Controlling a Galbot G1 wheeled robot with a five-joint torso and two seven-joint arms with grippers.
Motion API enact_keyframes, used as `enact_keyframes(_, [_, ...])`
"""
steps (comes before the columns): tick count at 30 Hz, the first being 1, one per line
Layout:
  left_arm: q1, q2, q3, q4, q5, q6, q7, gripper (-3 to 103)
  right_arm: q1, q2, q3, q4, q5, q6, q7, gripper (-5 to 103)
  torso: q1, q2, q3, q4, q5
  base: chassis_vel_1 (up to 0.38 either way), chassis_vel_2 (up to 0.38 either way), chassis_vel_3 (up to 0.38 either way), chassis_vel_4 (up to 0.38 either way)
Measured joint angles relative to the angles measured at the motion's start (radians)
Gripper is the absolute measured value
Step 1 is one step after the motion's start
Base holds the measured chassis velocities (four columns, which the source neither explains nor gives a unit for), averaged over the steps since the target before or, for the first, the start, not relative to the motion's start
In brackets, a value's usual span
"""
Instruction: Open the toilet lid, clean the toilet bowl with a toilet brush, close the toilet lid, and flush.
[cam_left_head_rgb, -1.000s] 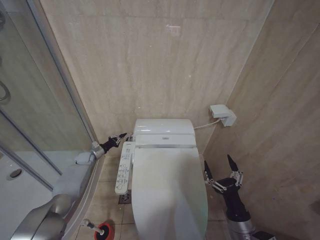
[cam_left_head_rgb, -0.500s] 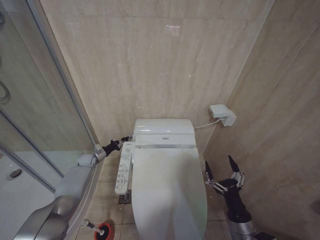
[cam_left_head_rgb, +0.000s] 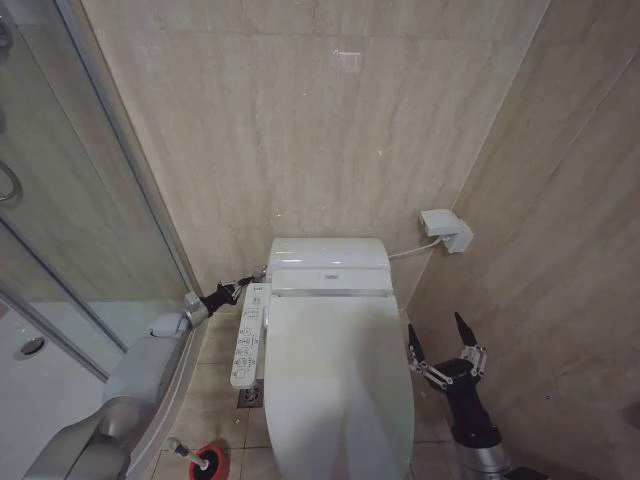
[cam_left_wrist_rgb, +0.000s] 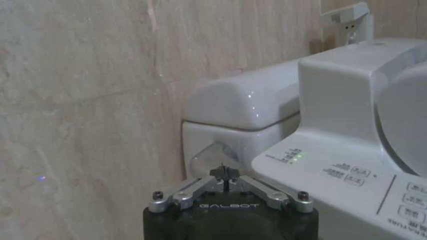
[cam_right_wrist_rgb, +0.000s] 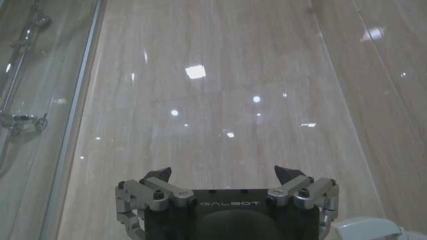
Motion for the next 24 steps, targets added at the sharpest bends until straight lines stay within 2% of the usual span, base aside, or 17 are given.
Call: enact_keyframes(24, [0.01, -0.006, -0.001, 0.02, 0.004, 0.0, -0.015, 0, -0.02, -0.001, 0.005, 0.017, 0.006, 0.01, -0.003, 100, 0.0, 0.0, 0.0, 0.0002, -0.0002, 0.0, 0.0, 0.0, 0.0])
